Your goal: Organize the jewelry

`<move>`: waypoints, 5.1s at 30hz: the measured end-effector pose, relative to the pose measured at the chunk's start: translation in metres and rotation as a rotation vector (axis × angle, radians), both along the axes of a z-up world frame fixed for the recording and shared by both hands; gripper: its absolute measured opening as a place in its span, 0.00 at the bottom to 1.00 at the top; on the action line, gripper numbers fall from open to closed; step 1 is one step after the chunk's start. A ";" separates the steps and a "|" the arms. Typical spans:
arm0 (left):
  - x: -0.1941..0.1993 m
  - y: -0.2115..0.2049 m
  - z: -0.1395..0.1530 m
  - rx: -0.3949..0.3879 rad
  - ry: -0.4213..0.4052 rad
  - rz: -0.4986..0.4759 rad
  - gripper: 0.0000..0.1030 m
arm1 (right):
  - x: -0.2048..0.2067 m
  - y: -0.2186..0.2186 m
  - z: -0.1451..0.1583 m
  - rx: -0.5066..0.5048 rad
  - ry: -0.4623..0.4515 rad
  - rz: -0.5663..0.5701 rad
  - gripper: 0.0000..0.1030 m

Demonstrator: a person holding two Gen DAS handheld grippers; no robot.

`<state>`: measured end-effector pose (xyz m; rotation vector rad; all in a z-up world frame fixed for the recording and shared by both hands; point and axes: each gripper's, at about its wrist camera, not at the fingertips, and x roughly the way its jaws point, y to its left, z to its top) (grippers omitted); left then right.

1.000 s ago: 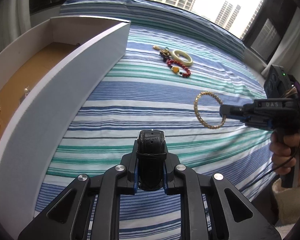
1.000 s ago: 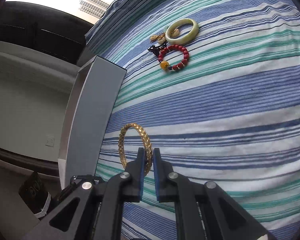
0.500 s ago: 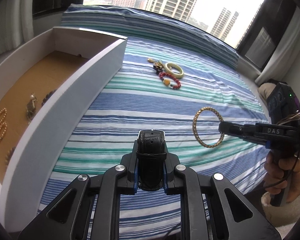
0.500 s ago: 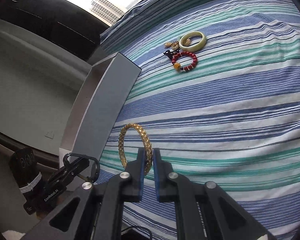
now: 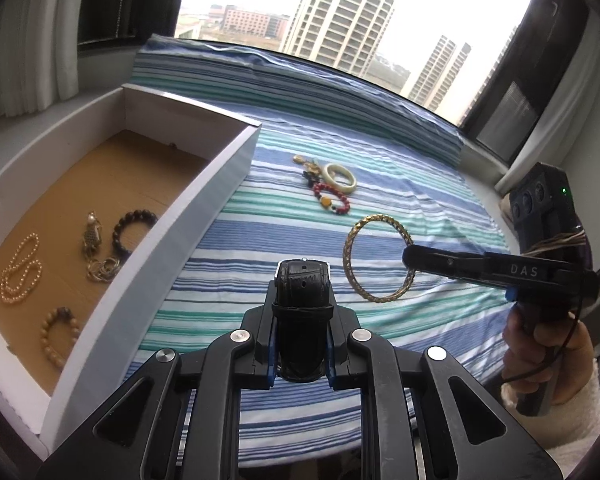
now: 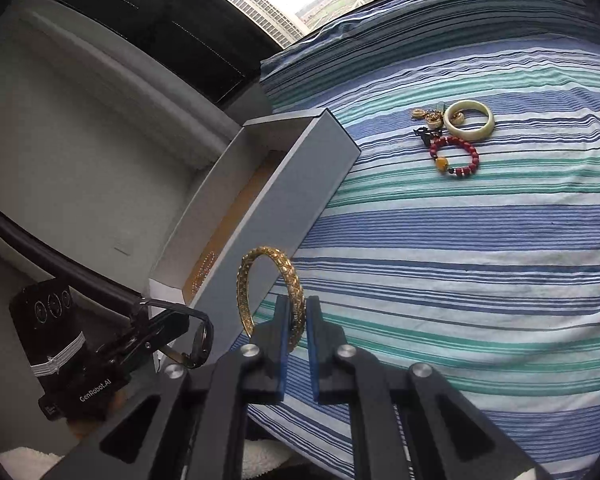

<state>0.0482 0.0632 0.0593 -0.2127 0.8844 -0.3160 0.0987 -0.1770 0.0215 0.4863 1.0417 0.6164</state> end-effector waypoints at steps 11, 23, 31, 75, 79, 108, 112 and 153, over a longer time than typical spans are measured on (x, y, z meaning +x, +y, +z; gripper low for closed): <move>-0.007 0.060 0.034 0.004 -0.052 0.115 0.16 | 0.016 0.058 0.030 0.009 -0.047 0.099 0.08; 0.022 0.186 0.024 0.048 0.000 0.417 0.16 | 0.083 0.149 0.060 -0.017 -0.083 0.188 0.08; 0.069 0.211 -0.037 0.076 0.142 0.459 0.16 | 0.131 0.242 0.021 -0.100 -0.020 0.250 0.08; 0.029 -0.061 -0.059 0.158 0.039 -0.013 0.91 | -0.048 -0.011 -0.023 -0.739 -0.253 -0.200 0.69; 0.024 -0.068 -0.062 0.172 0.042 -0.012 0.91 | -0.055 -0.021 -0.027 -0.712 -0.229 -0.216 0.69; 0.051 -0.063 -0.086 0.175 0.125 0.016 0.91 | -0.061 -0.029 -0.043 -0.652 -0.175 -0.227 0.69; 0.074 -0.072 -0.083 0.151 0.119 -0.004 0.91 | -0.062 -0.035 -0.046 -0.643 -0.166 -0.237 0.69; 0.187 -0.062 -0.098 -0.088 0.200 -0.040 0.06 | -0.043 -0.100 -0.043 -0.485 -0.081 -0.287 0.69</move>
